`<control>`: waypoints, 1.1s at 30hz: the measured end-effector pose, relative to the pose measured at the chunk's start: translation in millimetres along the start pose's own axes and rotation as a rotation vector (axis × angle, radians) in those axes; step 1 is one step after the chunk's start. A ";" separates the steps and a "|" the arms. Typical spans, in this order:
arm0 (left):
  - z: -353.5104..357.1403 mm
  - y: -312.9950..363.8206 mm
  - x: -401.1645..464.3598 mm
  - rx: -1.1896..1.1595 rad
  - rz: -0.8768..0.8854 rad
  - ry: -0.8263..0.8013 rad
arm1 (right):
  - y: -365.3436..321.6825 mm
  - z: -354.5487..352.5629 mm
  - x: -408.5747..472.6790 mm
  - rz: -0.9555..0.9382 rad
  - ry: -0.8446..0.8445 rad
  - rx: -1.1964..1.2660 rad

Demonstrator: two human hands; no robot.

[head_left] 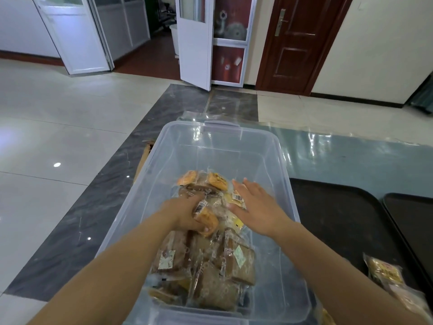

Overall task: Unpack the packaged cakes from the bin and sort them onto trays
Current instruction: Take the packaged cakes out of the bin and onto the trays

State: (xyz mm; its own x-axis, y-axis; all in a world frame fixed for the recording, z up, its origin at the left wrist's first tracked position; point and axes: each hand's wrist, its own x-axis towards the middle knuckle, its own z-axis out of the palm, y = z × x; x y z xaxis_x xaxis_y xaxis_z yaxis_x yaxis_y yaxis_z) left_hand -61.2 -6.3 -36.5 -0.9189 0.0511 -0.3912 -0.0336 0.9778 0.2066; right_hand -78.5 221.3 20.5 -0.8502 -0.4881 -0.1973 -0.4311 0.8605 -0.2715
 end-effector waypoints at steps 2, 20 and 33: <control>-2.1 3.7 -0.3 0.014 0.015 0.016 | 0.5 -3.4 4.5 0.024 -0.003 0.000; -41.4 3.5 35.1 0.105 -0.124 0.319 | 7.7 22.0 113.4 0.291 -0.016 0.228; -15.2 -10.7 89.1 -0.193 -0.076 -0.019 | 19.3 79.1 158.5 0.455 -0.115 0.349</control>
State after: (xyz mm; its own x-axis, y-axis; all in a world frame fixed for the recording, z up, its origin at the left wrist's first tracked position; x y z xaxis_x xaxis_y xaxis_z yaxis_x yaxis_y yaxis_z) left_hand -148.6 -15.3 -60.0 -0.9032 -0.0161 -0.4288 -0.1794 0.9220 0.3432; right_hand -197.7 149.0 -90.6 -0.8795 -0.1100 -0.4630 0.1120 0.8978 -0.4260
